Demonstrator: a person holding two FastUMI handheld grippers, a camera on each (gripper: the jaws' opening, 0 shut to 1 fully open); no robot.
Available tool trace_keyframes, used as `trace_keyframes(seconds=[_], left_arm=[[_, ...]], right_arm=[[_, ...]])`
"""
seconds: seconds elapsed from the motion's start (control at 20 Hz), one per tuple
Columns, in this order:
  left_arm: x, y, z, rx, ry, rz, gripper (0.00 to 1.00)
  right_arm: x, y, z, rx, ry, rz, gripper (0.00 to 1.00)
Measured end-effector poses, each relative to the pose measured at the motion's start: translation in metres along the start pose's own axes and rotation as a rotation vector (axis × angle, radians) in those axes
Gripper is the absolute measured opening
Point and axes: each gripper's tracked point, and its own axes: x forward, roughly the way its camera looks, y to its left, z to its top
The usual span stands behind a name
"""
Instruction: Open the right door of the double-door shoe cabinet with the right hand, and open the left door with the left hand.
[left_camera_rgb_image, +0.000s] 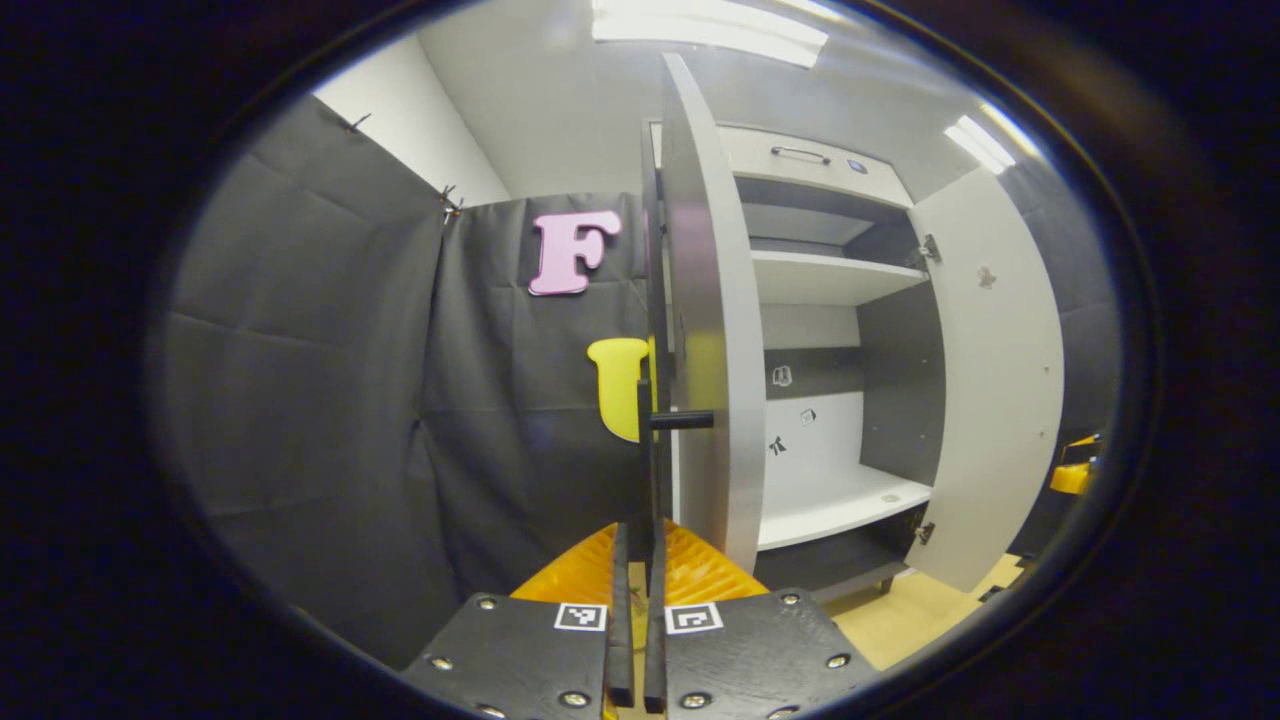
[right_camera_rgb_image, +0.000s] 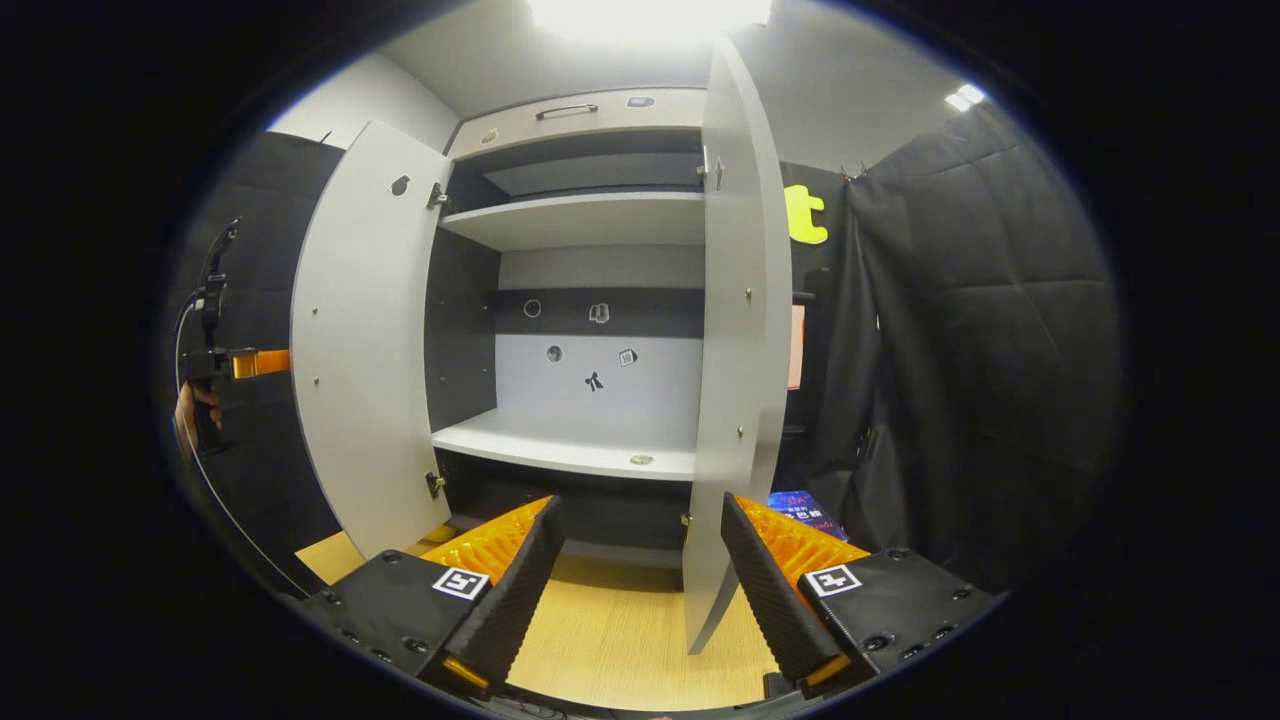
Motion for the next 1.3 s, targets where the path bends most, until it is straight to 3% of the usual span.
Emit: trace_keyframes(seconds=[0.1, 0.35, 0.45, 0.5, 0.6, 0.7, 0.8, 0.85, 1.05, 1.15, 1.2, 1.25, 1.3], left_arm=[[-0.014, 0.001, 0.001, 0.02, -0.018, 0.032, 0.1], [-0.057, -0.002, 0.008, 0.029, -0.05, 0.094, 0.07], [-0.069, -0.006, 0.003, 0.014, -0.049, 0.098, 0.07], [-0.076, -0.008, -0.001, 0.012, -0.046, 0.1, 0.04], [-0.091, -0.007, -0.014, 0.028, -0.022, 0.128, 0.07], [-0.102, -0.01, -0.032, 0.039, 0.004, 0.146, 0.03], [-0.109, -0.011, -0.041, 0.047, 0.014, 0.166, 0.06], [-0.112, -0.01, -0.042, 0.053, 0.017, 0.175, 0.06], [-0.117, -0.011, -0.04, 0.072, 0.015, 0.213, 0.06], [-0.114, -0.012, -0.038, 0.075, 0.013, 0.217, 0.06], [-0.115, -0.014, -0.039, 0.078, 0.014, 0.219, 0.09], [-0.113, -0.015, -0.04, 0.089, 0.016, 0.218, 0.19], [-0.113, -0.016, -0.041, 0.1, 0.021, 0.218, 0.29]], right_arm=[[-0.001, -0.004, 0.002, 0.002, -0.018, -0.011, 0.99], [-0.005, -0.017, 0.006, 0.025, -0.045, -0.027, 0.98], [-0.005, -0.021, 0.008, 0.034, -0.055, -0.032, 0.94], [-0.005, -0.023, 0.01, 0.035, -0.06, -0.034, 0.98], [-0.005, -0.029, 0.013, 0.034, -0.073, -0.045, 0.94], [-0.007, -0.035, 0.016, 0.038, -0.093, -0.059, 0.94], [-0.008, -0.039, 0.018, 0.047, -0.109, -0.066, 0.94], [-0.008, -0.041, 0.018, 0.052, -0.112, -0.068, 0.98], [-0.009, -0.051, 0.022, 0.077, -0.123, -0.087, 0.94], [-0.01, -0.055, 0.024, 0.093, -0.129, -0.089, 0.98], [-0.011, -0.057, 0.025, 0.095, -0.132, -0.092, 0.94], [-0.011, -0.06, 0.025, 0.094, -0.134, -0.096, 0.98], [-0.012, -0.062, 0.025, 0.09, -0.135, -0.1, 0.94]])
